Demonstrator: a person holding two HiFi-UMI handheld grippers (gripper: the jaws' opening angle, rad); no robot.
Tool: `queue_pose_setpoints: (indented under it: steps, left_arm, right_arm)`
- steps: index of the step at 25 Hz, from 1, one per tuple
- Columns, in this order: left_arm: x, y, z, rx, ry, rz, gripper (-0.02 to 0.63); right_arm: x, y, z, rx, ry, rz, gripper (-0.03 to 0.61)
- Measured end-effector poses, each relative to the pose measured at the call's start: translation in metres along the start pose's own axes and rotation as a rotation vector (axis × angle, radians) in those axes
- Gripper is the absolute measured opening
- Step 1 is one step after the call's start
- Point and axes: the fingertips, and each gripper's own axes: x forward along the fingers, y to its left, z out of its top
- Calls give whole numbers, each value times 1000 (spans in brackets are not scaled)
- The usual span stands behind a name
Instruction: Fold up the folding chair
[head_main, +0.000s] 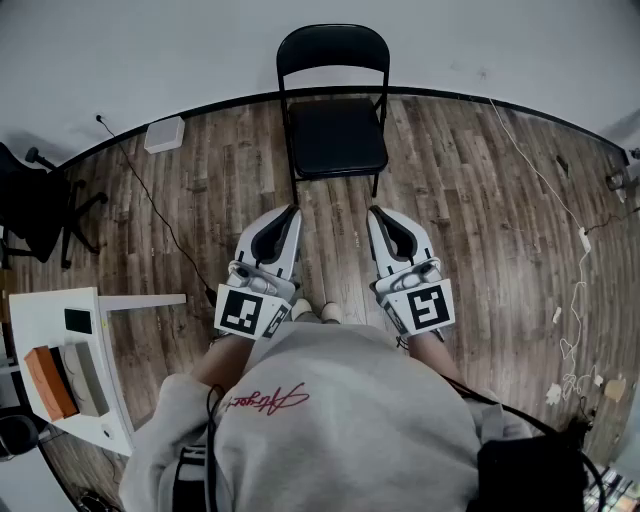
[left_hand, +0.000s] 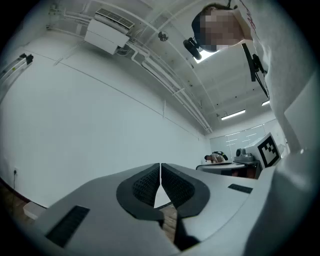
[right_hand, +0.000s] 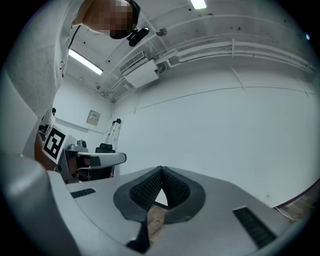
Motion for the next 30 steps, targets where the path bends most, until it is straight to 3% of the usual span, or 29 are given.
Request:
queue_pose_setpoints:
  steps: [21, 30]
  left_arm:
    - [-4, 0, -1, -20, 0, 15, 23]
    - [8, -1, -8, -5, -8, 77, 23]
  right_arm:
    - [-8, 0, -1, 46, -17, 4, 12]
    - [-2, -16, -18, 39, 11, 46, 14]
